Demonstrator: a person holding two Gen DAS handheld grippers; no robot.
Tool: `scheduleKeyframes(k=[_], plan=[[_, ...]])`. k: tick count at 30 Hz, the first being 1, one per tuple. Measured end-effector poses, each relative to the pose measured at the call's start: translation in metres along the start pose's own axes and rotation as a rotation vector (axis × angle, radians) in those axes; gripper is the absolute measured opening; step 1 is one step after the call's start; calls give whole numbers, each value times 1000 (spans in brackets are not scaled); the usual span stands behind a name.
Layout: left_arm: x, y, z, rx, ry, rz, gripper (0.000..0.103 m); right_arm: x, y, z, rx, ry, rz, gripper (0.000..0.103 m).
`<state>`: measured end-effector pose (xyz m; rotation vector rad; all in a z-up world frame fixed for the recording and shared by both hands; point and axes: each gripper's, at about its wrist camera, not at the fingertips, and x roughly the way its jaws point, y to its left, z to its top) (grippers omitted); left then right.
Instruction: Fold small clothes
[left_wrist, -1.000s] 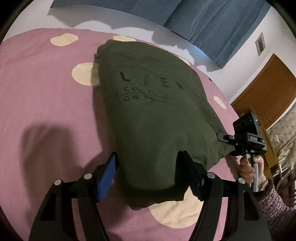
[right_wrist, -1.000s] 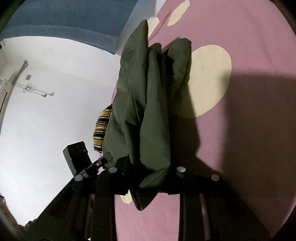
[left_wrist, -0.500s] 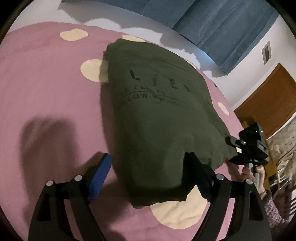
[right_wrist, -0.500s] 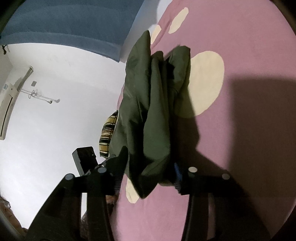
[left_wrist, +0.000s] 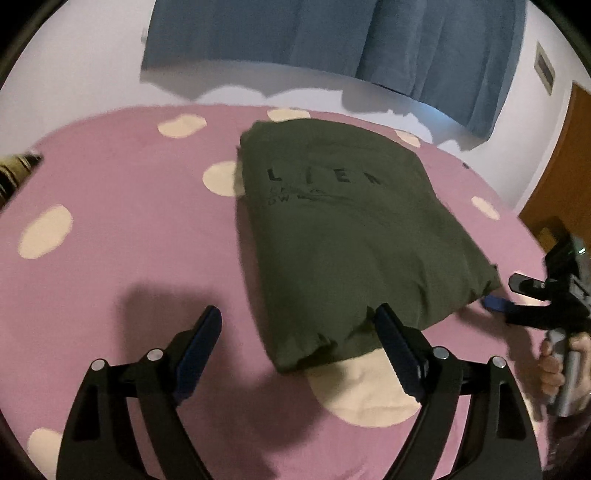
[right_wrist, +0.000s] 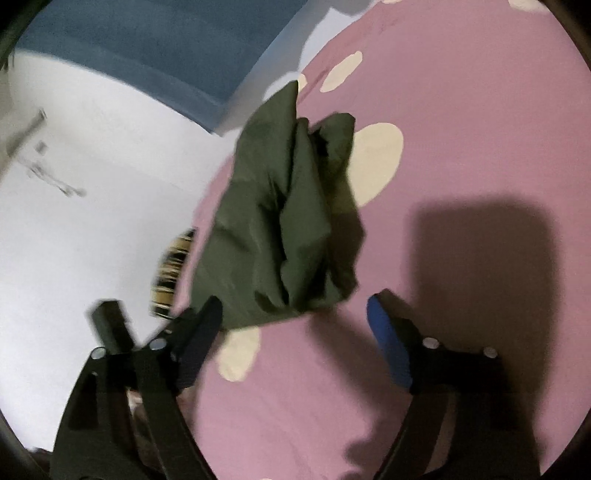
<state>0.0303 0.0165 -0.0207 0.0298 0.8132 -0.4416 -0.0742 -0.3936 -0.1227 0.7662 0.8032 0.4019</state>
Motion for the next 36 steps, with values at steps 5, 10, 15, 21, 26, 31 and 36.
scheduleKeyframes(k=[5, 10, 15, 21, 26, 31, 36], plan=[[-18, -12, -7, 11, -51, 68, 84, -4, 22, -24, -107, -34, -210, 86], [-31, -18, -11, -19, -84, 118, 86, 2, 44, -38, -180, -50, -375, 88], [-42, -21, -17, -25, -115, 184, 86, 10, 55, -52, -252, -54, -461, 89], [-46, -21, -22, -43, -99, 213, 86, 10, 64, -57, -277, -82, -513, 90], [-49, -22, -26, -60, -98, 229, 86, 5, 70, -61, -281, -117, -528, 91], [-54, -29, -28, -41, -125, 239, 86, 9, 79, -64, -325, -135, -546, 94], [-53, -31, -29, -41, -117, 234, 86, 15, 84, -66, -359, -131, -563, 95]])
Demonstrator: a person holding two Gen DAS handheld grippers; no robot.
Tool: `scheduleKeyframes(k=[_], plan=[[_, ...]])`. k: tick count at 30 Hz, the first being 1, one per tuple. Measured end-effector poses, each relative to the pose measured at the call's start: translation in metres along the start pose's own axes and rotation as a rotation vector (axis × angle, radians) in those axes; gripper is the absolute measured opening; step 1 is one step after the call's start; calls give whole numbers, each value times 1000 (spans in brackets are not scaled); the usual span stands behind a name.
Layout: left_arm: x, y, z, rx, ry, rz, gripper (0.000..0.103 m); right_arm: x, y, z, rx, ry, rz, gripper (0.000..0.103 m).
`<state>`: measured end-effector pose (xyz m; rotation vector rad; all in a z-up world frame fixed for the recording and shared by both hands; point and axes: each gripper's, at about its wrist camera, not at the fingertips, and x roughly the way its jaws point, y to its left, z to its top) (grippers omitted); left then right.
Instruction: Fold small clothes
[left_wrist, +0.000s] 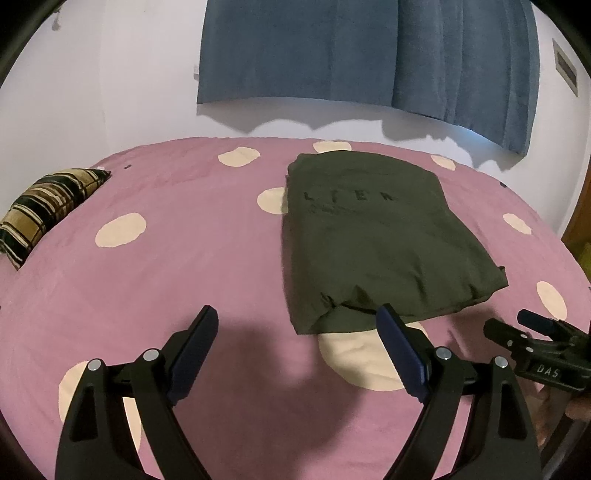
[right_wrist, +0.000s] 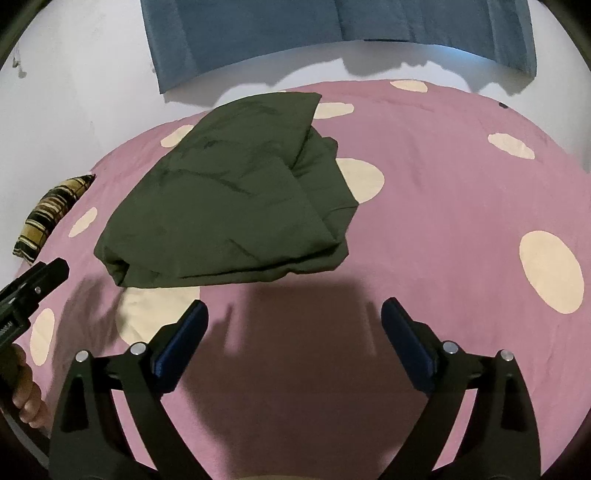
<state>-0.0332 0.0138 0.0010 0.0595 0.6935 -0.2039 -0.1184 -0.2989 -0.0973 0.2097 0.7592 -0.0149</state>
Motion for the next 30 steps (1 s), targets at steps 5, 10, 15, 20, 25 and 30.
scheduleKeyframes(k=[5, 10, 15, 20, 25, 30], plan=[[-1, -1, 0, -1, -4, 2, 86, 1, 2, -1, -5, 2, -9, 96], [0, -1, -1, -1, -3, 7, 86, 4, 2, -2, -1, 11, -10, 96], [0, -1, -2, -4, 6, 9, 87, 4, 5, -3, -4, 13, -10, 96], [1, -1, -2, -2, 15, 10, 86, 4, 5, -5, -1, 16, -10, 96], [1, -1, -2, 2, 19, 12, 87, 4, 6, -7, 0, 19, -9, 96], [2, -1, -2, 0, 19, 11, 86, 4, 7, -7, 0, 18, -10, 96]])
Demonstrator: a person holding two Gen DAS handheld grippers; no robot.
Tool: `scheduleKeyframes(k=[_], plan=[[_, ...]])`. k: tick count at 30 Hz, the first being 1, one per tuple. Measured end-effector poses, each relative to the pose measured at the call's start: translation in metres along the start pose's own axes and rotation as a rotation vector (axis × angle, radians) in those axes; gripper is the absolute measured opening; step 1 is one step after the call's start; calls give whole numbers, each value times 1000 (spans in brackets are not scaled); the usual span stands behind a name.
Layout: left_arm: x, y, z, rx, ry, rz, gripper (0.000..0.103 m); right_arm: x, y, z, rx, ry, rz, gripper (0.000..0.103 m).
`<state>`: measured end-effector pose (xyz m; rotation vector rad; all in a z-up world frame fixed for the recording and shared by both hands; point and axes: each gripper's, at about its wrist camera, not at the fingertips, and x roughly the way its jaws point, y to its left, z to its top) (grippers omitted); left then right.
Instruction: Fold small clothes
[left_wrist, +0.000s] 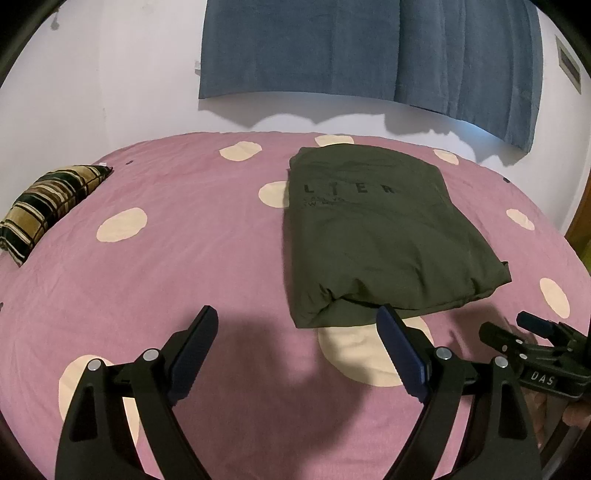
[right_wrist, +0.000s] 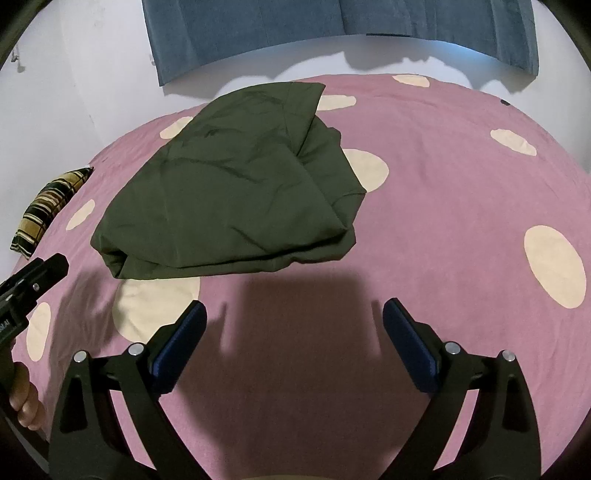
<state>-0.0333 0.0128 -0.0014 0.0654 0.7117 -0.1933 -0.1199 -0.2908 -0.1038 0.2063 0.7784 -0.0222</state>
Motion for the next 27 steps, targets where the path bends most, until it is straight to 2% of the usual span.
scheduleKeyframes(k=[27], plan=[[-2, -4, -5, 4, 6, 11, 87, 6, 1, -2, -14, 23, 10, 96]])
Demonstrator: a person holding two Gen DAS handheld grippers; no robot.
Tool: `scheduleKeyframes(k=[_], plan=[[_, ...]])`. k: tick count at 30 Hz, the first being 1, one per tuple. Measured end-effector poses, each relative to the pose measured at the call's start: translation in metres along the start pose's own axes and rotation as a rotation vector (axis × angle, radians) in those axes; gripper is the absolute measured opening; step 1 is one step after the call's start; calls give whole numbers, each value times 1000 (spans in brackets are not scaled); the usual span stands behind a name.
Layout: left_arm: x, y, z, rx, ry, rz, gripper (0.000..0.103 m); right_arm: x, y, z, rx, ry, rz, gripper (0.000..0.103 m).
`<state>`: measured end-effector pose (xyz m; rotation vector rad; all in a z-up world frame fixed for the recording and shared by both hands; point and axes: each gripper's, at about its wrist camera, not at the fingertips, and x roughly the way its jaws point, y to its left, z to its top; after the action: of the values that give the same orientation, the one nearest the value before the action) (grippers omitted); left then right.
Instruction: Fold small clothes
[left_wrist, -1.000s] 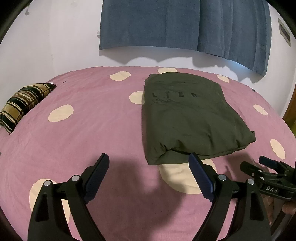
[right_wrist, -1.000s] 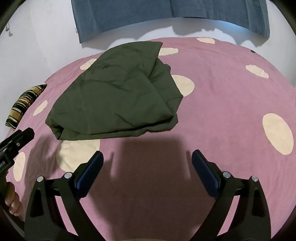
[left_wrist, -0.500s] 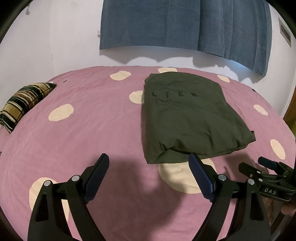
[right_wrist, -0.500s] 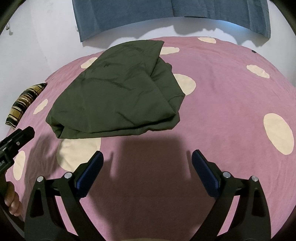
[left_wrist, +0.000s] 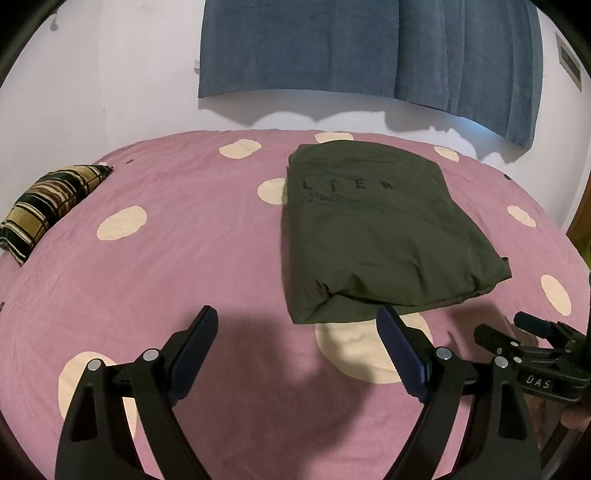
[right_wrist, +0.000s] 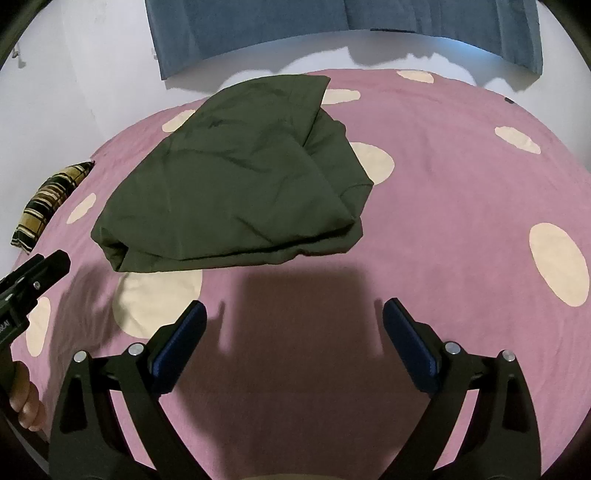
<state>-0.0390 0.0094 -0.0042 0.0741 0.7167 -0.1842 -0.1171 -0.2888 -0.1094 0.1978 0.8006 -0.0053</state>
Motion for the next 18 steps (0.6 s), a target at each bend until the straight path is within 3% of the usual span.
scheduleKeyframes(k=[9, 14, 18], plan=[[-3, 8, 2, -59, 26, -34, 90, 2, 0, 0, -2, 6, 5, 96], [-9, 20, 15, -79, -25, 17, 90, 1, -5, 4, 15, 6, 27, 96], [12, 53, 45, -140, -16, 76, 90, -8, -20, 20, 51, -6, 70, 96]])
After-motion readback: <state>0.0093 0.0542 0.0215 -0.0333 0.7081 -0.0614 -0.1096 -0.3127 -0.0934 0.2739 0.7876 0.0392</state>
